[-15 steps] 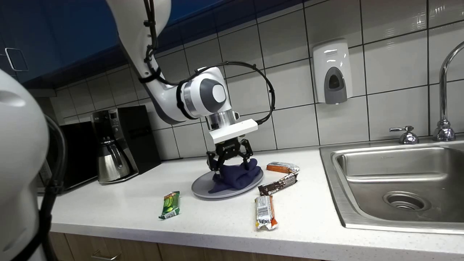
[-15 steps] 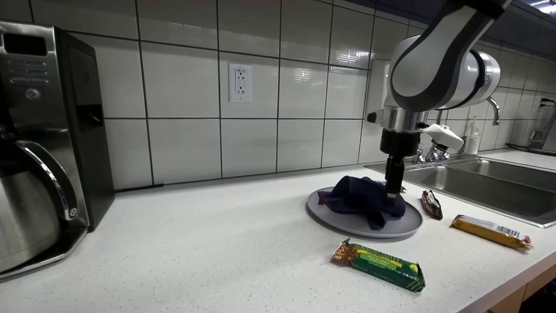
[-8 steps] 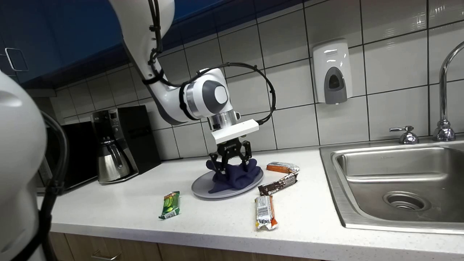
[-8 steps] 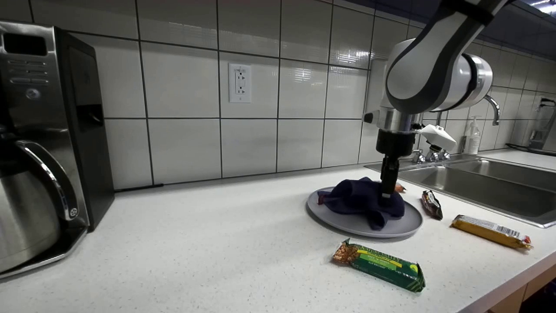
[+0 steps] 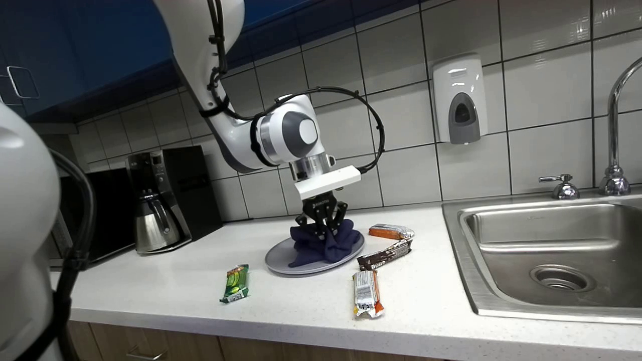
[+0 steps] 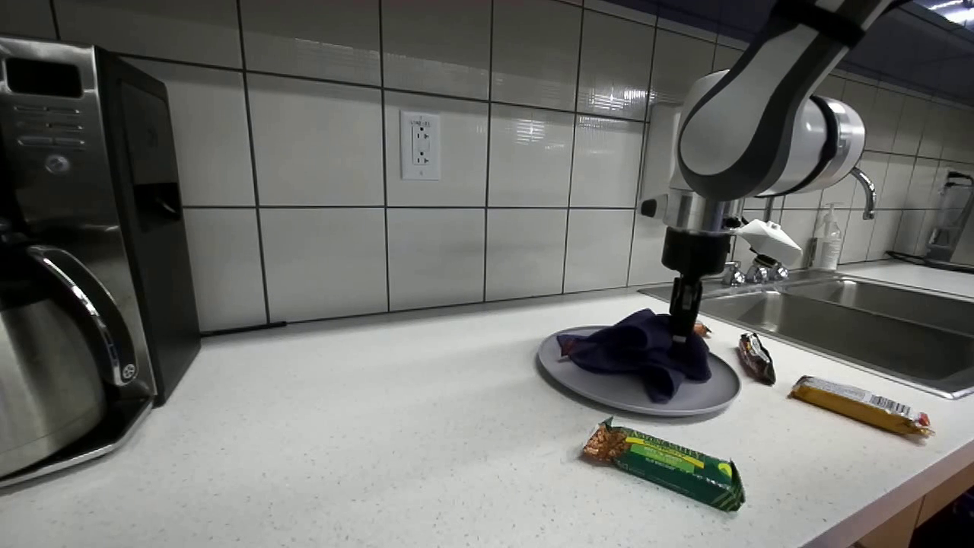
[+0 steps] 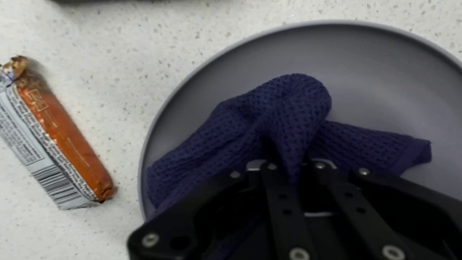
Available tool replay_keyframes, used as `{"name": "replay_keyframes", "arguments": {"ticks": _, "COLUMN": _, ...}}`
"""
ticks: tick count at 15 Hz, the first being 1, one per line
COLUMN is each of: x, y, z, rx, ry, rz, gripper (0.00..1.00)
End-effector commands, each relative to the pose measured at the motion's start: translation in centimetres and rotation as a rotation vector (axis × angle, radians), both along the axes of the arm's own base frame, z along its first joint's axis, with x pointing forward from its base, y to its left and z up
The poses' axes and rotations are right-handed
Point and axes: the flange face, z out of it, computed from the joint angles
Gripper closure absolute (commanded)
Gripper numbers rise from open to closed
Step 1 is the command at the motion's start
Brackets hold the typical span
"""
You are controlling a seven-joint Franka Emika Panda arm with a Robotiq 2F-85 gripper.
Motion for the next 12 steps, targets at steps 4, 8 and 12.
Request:
{"name": "replay_keyframes", "arguments": {"ticks": 4, "x": -0.5, "y": -0.3, "z": 1.3, "rx": 0.018, "ry": 0.004, "rz": -0.038, "gripper": 0.98}}
{"name": "replay_keyframes", "arguments": {"ticks": 8, "x": -0.9, "y": -0.3, "z": 3.9, "rx": 0.017, "ry": -0.009, "rz": -0.069, "gripper": 0.98}}
{"name": "replay_keyframes", "arguments": {"ticks": 12, "x": -0.2, "y": 0.0, "z": 7.8, "rx": 0.039, "ry": -0.067, "rz": -0.098, "gripper": 0.98}}
